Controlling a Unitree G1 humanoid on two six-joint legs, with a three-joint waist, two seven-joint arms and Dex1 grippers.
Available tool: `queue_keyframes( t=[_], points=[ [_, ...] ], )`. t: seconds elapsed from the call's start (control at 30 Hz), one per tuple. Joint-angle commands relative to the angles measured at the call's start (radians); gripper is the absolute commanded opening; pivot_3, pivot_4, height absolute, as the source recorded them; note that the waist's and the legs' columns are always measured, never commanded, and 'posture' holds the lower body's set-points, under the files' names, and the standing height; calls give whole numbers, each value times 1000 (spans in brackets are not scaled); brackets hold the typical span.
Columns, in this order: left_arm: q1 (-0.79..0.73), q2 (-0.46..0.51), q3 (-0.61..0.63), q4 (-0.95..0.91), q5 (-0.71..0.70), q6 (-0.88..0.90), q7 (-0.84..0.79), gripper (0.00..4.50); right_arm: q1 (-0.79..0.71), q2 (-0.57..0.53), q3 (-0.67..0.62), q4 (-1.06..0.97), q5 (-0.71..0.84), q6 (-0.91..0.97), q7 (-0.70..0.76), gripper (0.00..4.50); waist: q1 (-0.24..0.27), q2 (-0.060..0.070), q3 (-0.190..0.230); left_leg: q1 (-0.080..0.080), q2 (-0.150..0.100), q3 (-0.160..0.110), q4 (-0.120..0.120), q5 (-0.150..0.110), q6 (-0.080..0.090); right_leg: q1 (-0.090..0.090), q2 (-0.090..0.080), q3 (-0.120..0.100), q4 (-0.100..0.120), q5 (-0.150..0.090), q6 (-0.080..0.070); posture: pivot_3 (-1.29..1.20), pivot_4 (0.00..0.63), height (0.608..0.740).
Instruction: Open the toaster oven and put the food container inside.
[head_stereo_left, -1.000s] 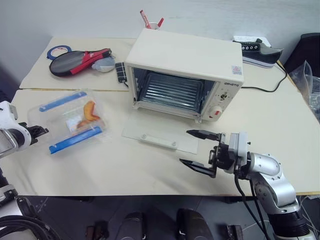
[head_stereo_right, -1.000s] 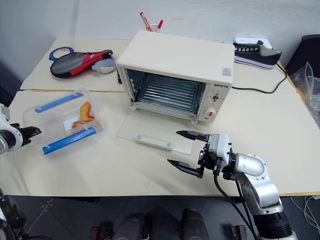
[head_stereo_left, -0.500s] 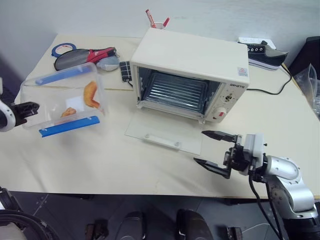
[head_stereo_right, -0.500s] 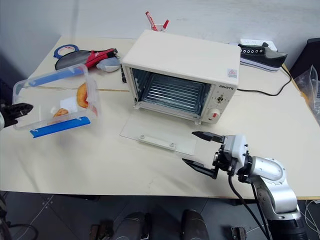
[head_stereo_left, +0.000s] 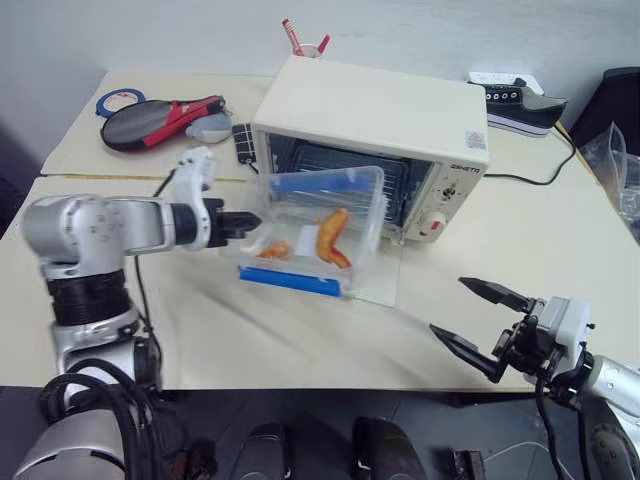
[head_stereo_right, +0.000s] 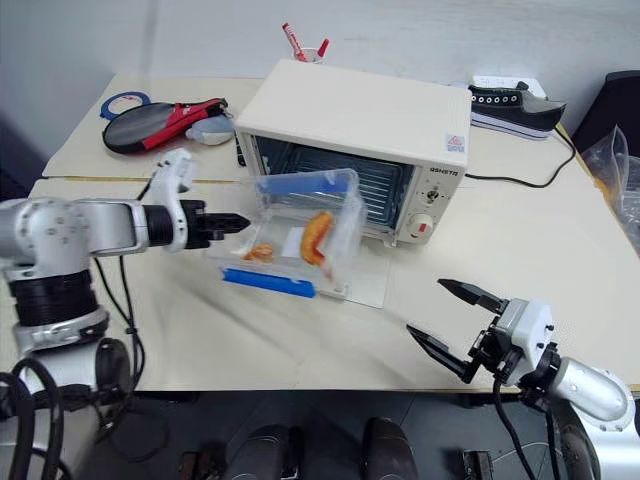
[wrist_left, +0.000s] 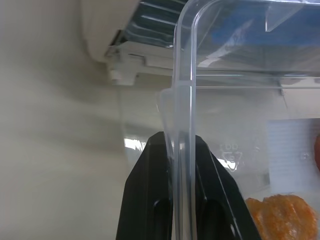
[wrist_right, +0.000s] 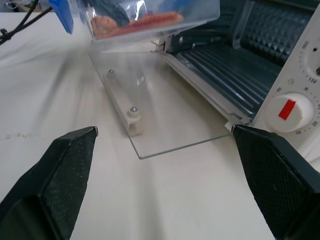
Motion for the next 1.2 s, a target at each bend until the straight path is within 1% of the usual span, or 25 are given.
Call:
queue_keyframes(
  t=[0.03,0.1,0.13,0.17,0.23,0.27,0.37,0.53,0.63,0.7,0.77,0.8,0.83,0.87,0.93,0.97,1.0,1.07,1.1,1.17,1.2],
  points=[
    [-57,0,-53,36,51,-85,-6,18,33,14,-5,-89,-6,-1,-49,4500,5,0,0,0,0,0,0,0,0,0,0,0,0,0,0,0,150,740],
    [-82,26,-135,81,81,-91,-26,18,52,20,-1,-117,-11,3,-74,4500,10,0,0,0,0,0,0,0,0,0,0,0,0,0,0,0,150,740],
    [-91,35,-178,102,105,-128,-40,18,61,25,0,-133,-14,4,-88,4500,11,0,0,0,0,0,0,0,0,0,-1,0,0,0,0,0,150,740],
    [-102,27,-188,127,120,-148,-37,18,68,30,2,-147,-15,5,-101,4500,11,0,0,0,0,0,0,0,0,0,-1,0,0,0,0,0,150,740],
    [-124,3,-190,164,131,-172,-44,737,77,36,9,-168,-19,10,-121,4500,12,0,0,0,0,0,1,0,0,0,-1,0,0,0,0,0,150,740],
    [-132,-2,-190,174,133,-173,-50,968,79,37,12,-174,-21,12,-128,4500,13,0,0,0,0,0,1,0,0,1,-1,0,0,0,0,0,150,740],
    [-143,-31,-182,182,131,-170,-64,1916,87,42,18,-192,-23,18,-153,4500,13,0,0,0,0,0,1,0,0,1,-1,0,0,0,0,0,150,740],
    [-142,-38,-132,166,122,-183,-84,3461,115,30,7,-203,-17,19,-159,4500,12,0,0,0,0,0,1,0,1,1,-1,0,0,0,0,0,150,740],
    [-139,-10,-95,161,105,-194,-120,3461,115,10,-26,-208,25,47,-162,4500,9,0,0,0,0,0,1,0,1,1,-1,0,0,0,0,0,150,740],
    [-116,42,-82,143,93,-248,-187,3461,127,-9,-47,-241,120,107,-164,4500,7,0,0,0,0,0,1,0,1,0,0,0,0,0,0,0,150,740],
    [-69,120,-90,118,58,-311,-324,3461,165,-60,-48,-281,203,181,-126,4500,4,0,0,0,1,0,1,0,0,0,0,0,0,0,0,0,150,740],
    [-31,160,-89,120,61,-371,-383,3461,196,-92,-42,-303,239,220,-100,4500,2,0,0,0,1,0,0,0,0,0,0,0,0,0,0,0,150,740],
    [4,197,-97,117,63,-433,-451,3075,222,-119,-37,-320,268,253,-84,4112,2,1,0,1,1,0,0,0,0,0,0,0,0,-1,-1,0,150,740],
    [57,240,-112,107,80,-531,-533,2921,238,-139,-24,-335,264,268,-75,3942,2,1,0,1,1,0,-1,0,0,0,0,0,0,-1,-1,0,150,740],
    [181,316,-146,93,122,-761,-714,2315,218,-144,33,-336,213,275,-92,3298,4,0,-1,1,1,0,-1,0,0,1,0,0,-1,-1,-1,0,150,740],
    [245,343,-164,93,157,-909,-803,2040,188,-133,65,-323,180,279,-119,2981,5,0,-1,2,1,1,0,0,0,1,0,0,-1,-1,-1,0,150,740],
    [301,356,-168,97,175,-1053,-899,1708,156,-122,100,-306,147,286,-145,2607,4,-1,-2,2,1,1,1,0,1,1,0,0,-1,-1,-1,0,150,740],
    [380,358,-169,115,188,-1251,-1027,1120,110,-125,163,-280,77,287,-151,1978,10,-1,-2,2,1,2,2,0,1,1,-2,1,-1,-1,-2,0,150,740],
    [407,351,-166,115,175,-1290,-1070,840,86,-125,195,-264,41,286,-155,1663,13,-1,-2,1,1,1,3,-1,1,1,-2,0,-1,-1,-2,0,150,740],
    [437,327,-165,93,159,-1297,-1074,229,43,-122,248,-237,10,298,-153,997,19,-1,-2,-2,1,-1,6,-2,3,0,-3,-1,-1,-1,-2,0,150,740],
    [442,313,-165,82,156,-1295,-1064,2,26,-118,266,-226,-4,300,-157,681,21,-1,-2,-3,1,-1,8,-3,4,0,-3,-2,-1,-1,-2,0,150,740]
  ],
)
